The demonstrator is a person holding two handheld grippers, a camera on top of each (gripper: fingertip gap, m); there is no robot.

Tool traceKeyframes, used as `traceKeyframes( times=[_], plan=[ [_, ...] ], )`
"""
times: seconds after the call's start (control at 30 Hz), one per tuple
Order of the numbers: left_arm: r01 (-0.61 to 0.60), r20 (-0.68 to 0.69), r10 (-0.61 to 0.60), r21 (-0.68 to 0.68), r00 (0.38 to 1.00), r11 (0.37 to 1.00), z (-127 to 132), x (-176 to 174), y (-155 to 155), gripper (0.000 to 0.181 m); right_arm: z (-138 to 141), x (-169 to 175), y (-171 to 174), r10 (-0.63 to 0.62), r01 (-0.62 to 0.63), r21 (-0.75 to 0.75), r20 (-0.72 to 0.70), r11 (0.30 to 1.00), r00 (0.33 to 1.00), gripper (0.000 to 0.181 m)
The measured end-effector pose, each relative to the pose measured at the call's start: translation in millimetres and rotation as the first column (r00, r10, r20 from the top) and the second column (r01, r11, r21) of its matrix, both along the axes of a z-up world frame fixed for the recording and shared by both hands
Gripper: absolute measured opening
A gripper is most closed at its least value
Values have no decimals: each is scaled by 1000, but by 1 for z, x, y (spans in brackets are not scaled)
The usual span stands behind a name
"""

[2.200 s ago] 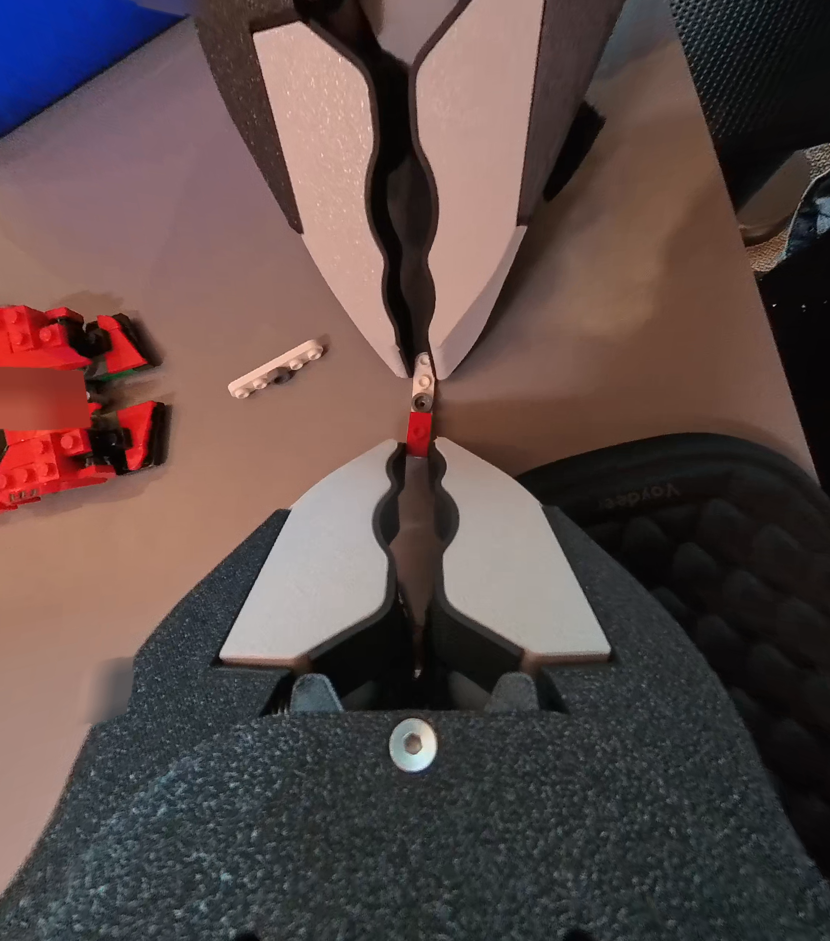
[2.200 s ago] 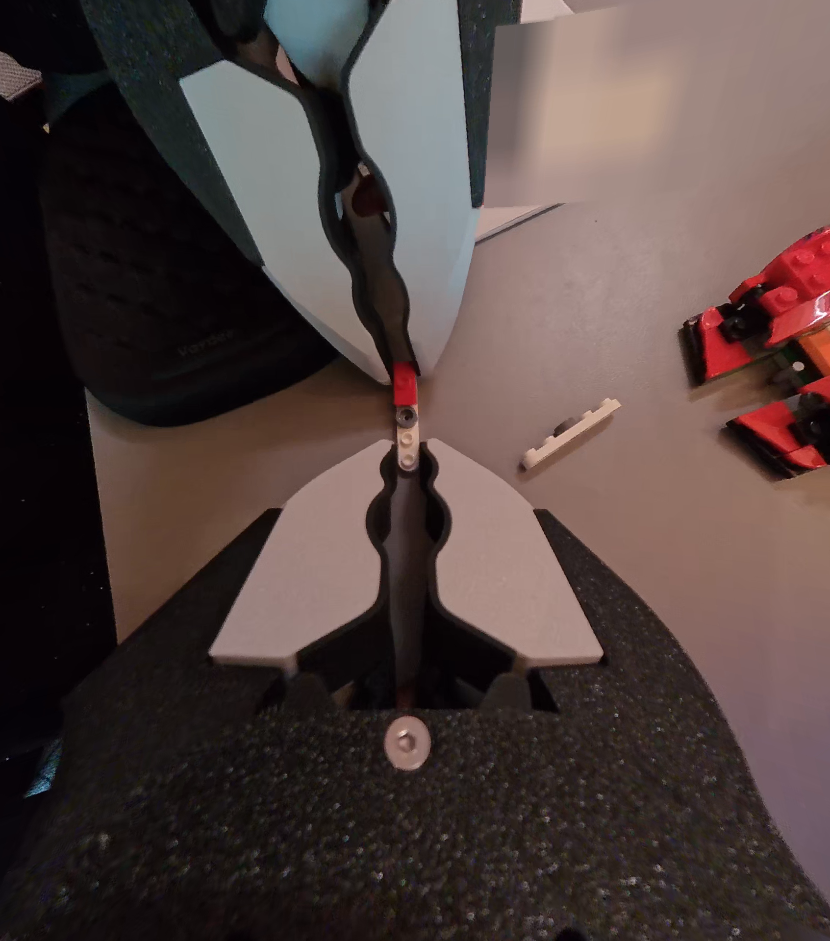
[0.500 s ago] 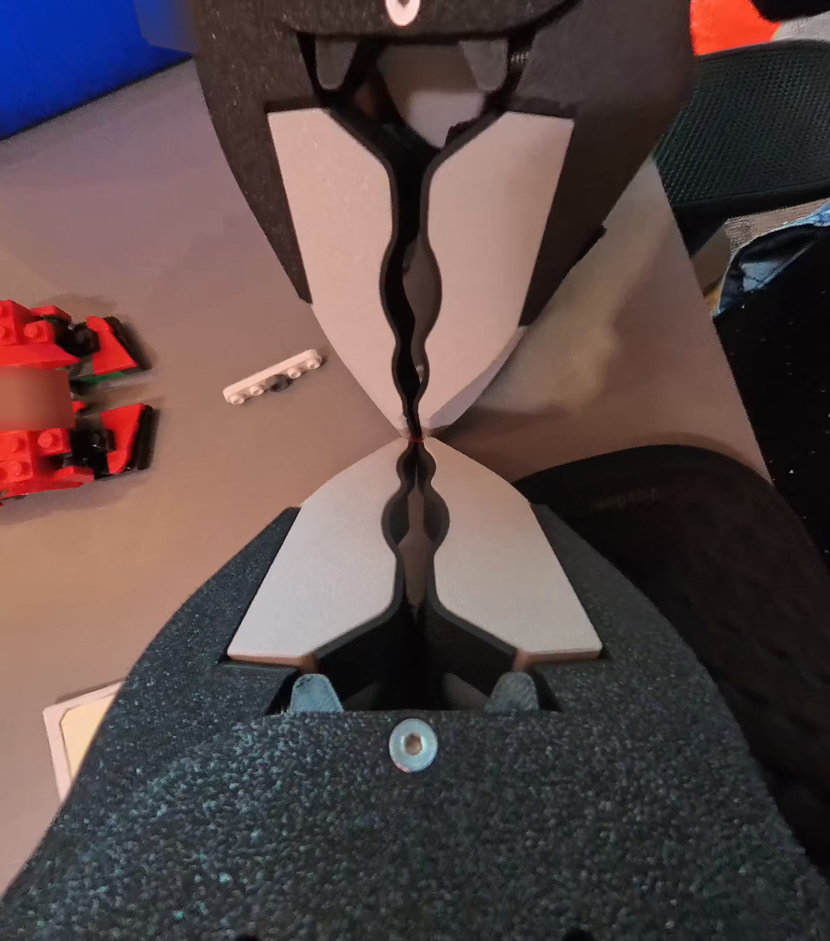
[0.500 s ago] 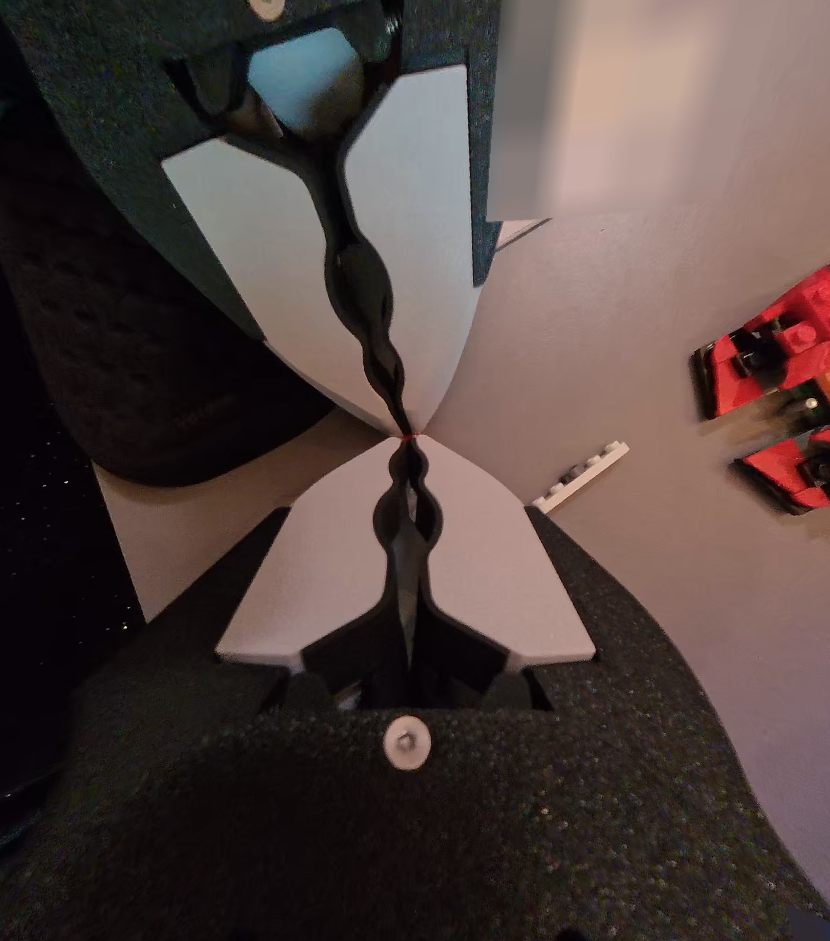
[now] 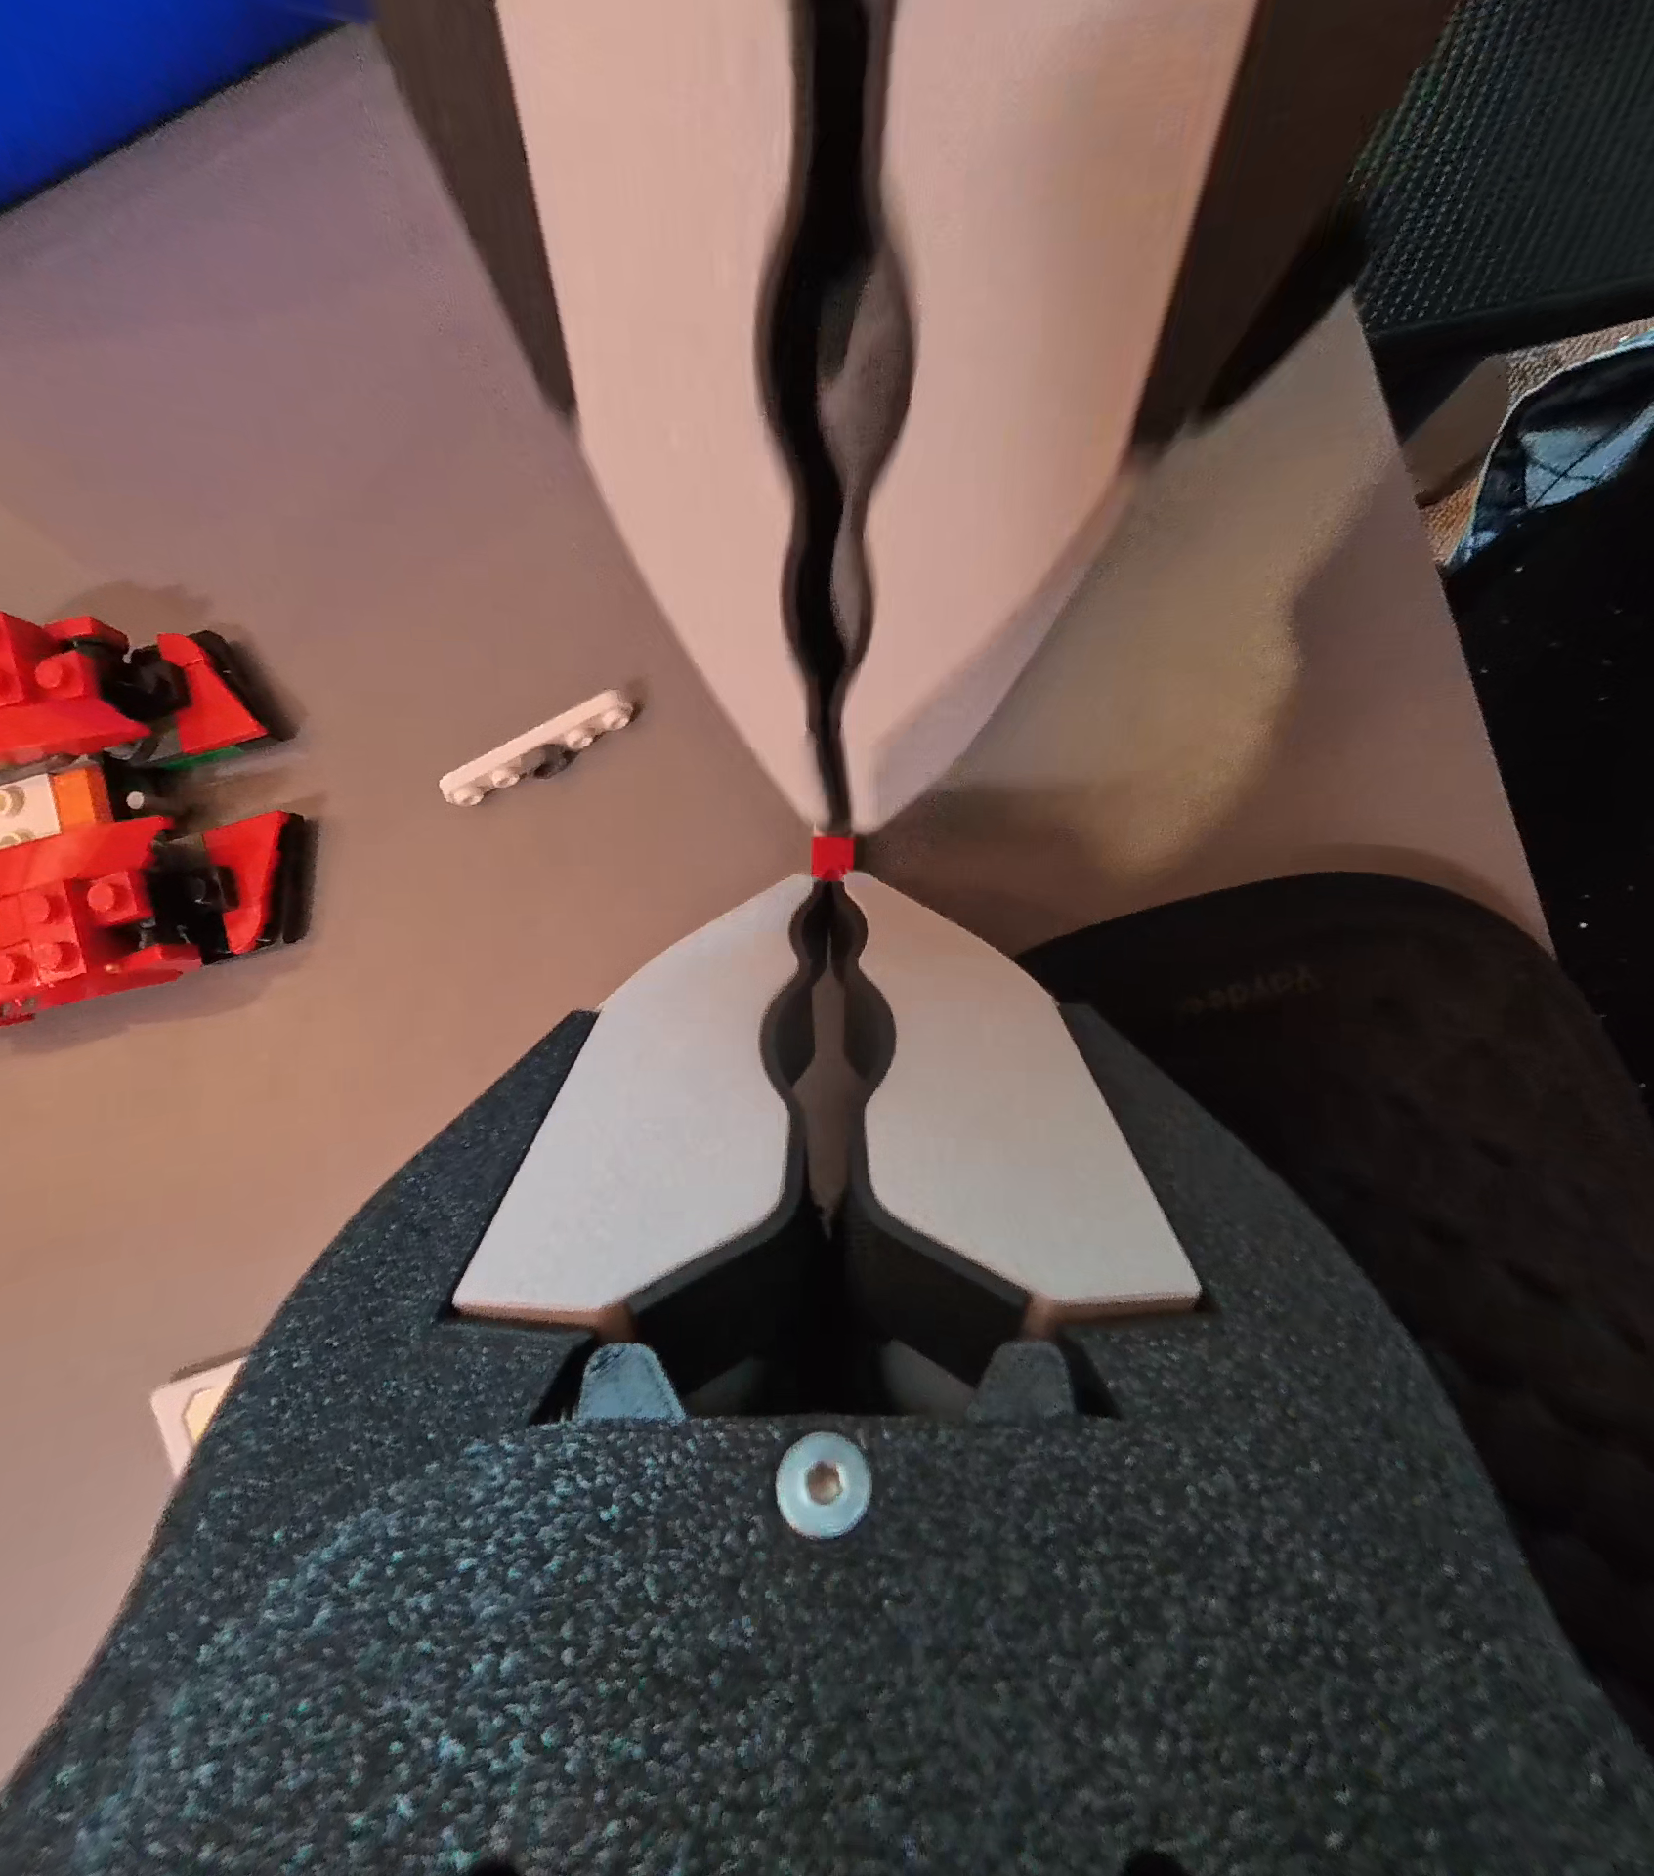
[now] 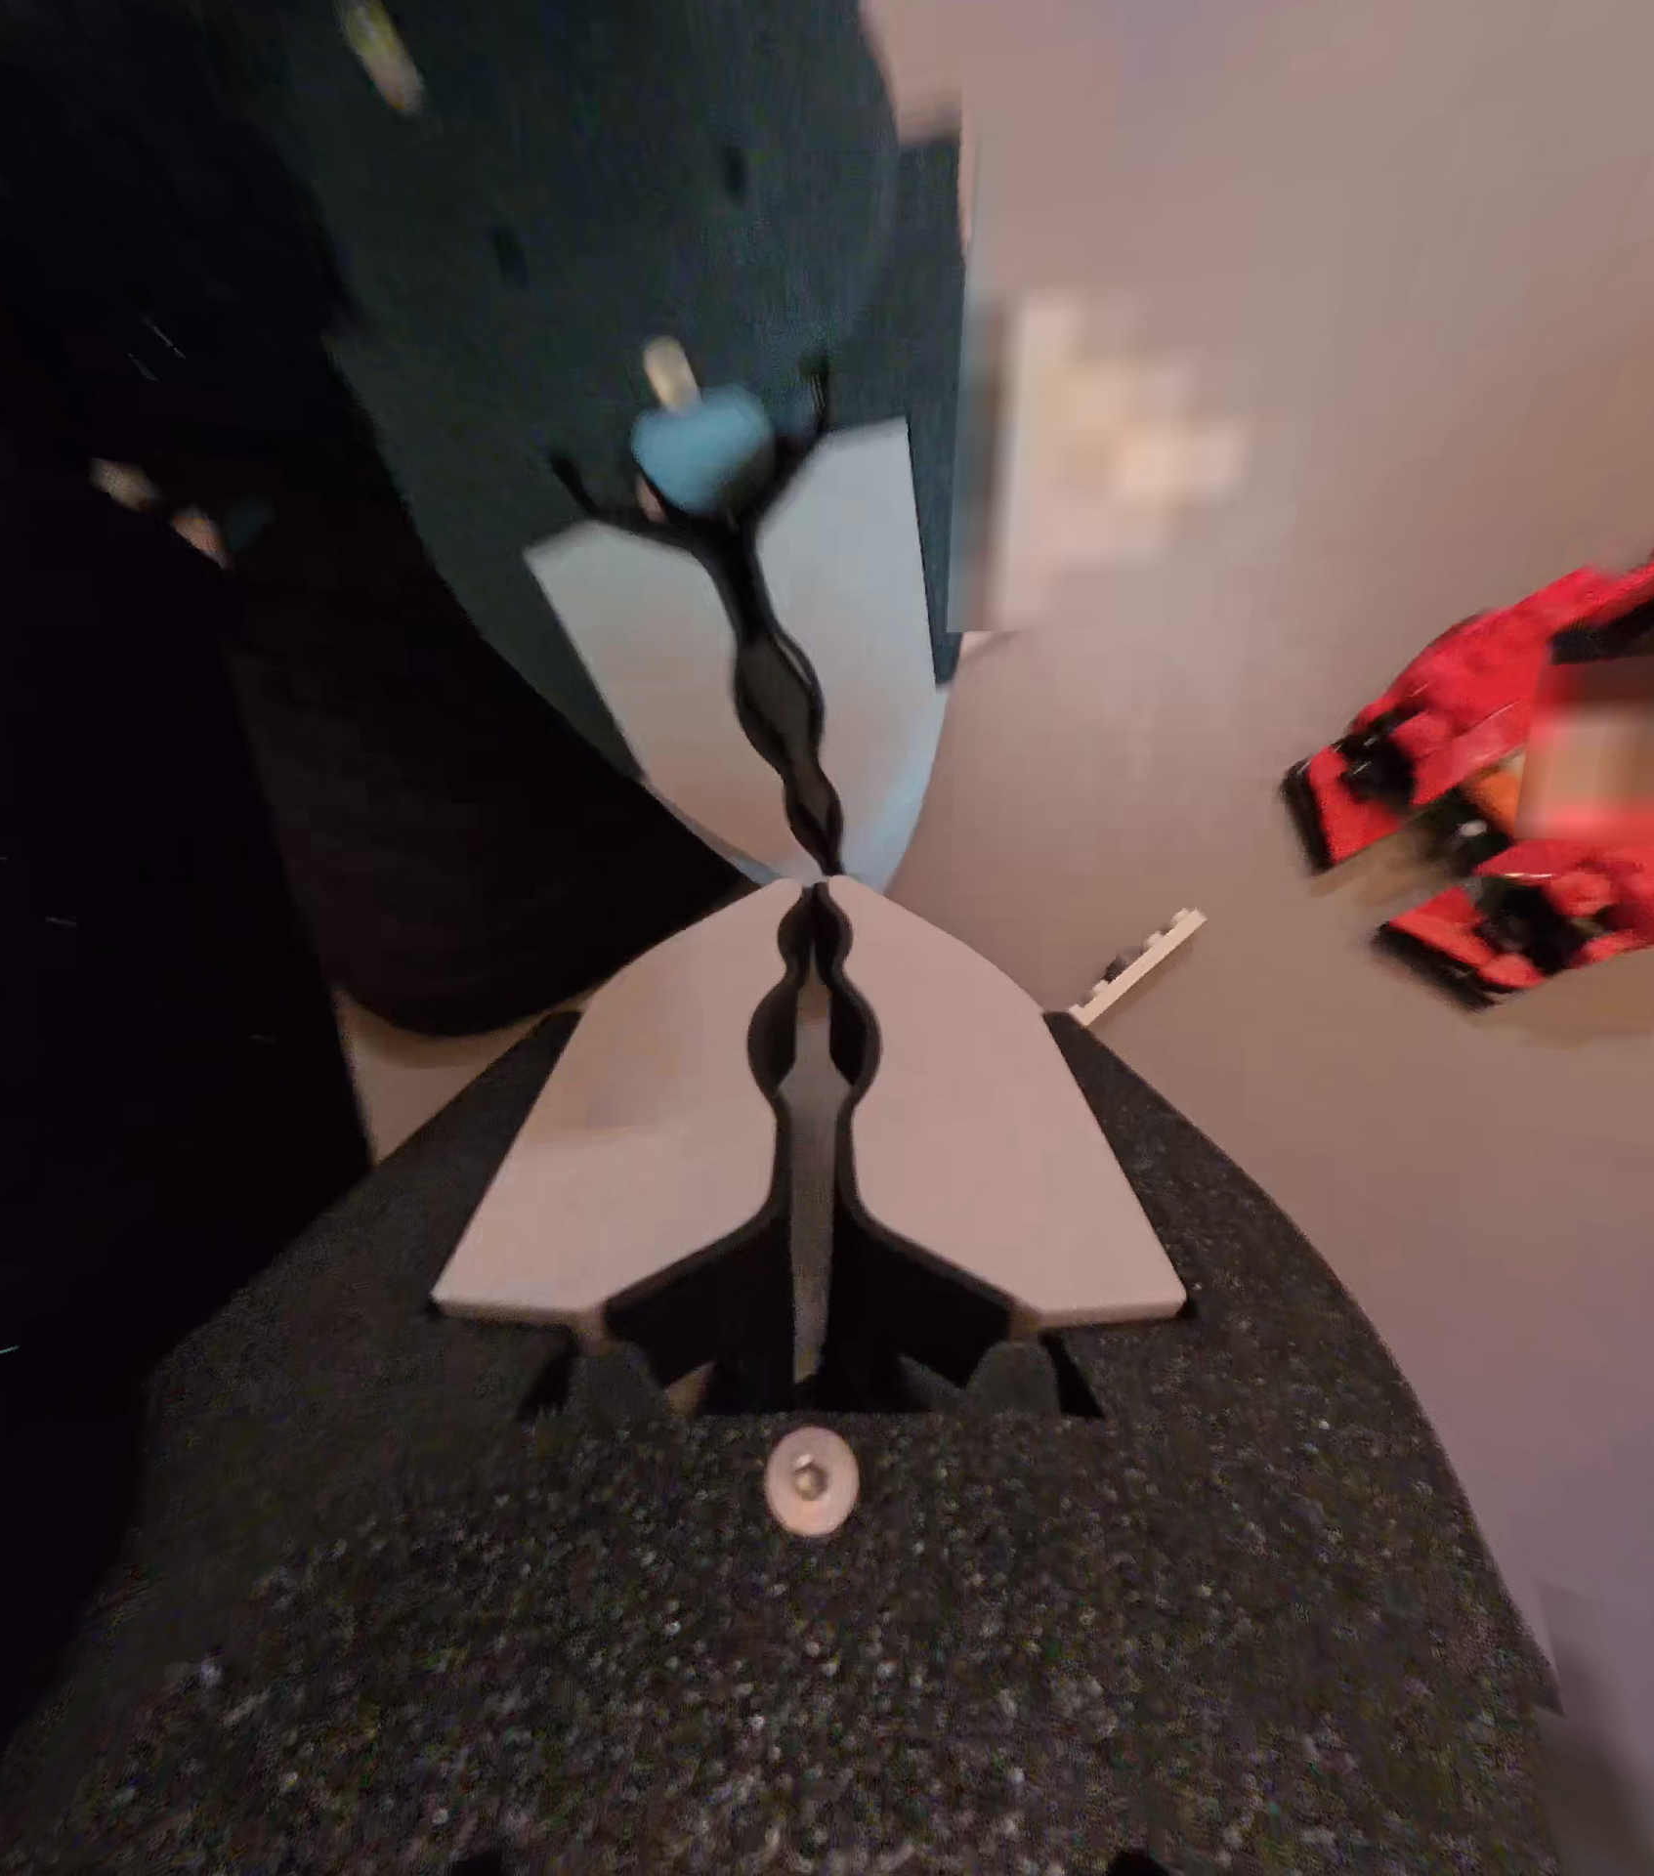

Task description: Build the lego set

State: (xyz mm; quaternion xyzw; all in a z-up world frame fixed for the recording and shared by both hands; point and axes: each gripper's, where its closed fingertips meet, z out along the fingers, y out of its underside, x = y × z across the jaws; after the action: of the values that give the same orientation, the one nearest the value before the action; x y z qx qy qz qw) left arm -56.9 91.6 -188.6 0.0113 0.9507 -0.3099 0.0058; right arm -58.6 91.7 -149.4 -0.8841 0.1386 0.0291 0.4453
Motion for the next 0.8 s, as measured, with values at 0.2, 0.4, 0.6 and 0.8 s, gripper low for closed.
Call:
traceKeyframes(
  times=[0.2, 0.4, 0.6, 0.8],
  plan=[
    [10, 13, -10, 47, 1000, 999, 0, 0, 0, 0, 104, 5, -126, -212, 205, 61, 175, 977, 961, 31],
    [9, 12, -10, 81, 1000, 997, 0, 0, 1, 2, 100, 41, -285, -302, 350, -270, 205, 897, 931, 18],
    [-2, 23, -1, 134, 1000, 991, 1, 5, 0, 7, 48, 44, -298, -6, 7, -503, 4, 864, 1000, 19],
    [-41, -42, 45, 80, 998, 996, 20, 10, -3, 11, 20, 46, -297, 144, -218, -570, -173, 792, 974, 19]
  ],
)
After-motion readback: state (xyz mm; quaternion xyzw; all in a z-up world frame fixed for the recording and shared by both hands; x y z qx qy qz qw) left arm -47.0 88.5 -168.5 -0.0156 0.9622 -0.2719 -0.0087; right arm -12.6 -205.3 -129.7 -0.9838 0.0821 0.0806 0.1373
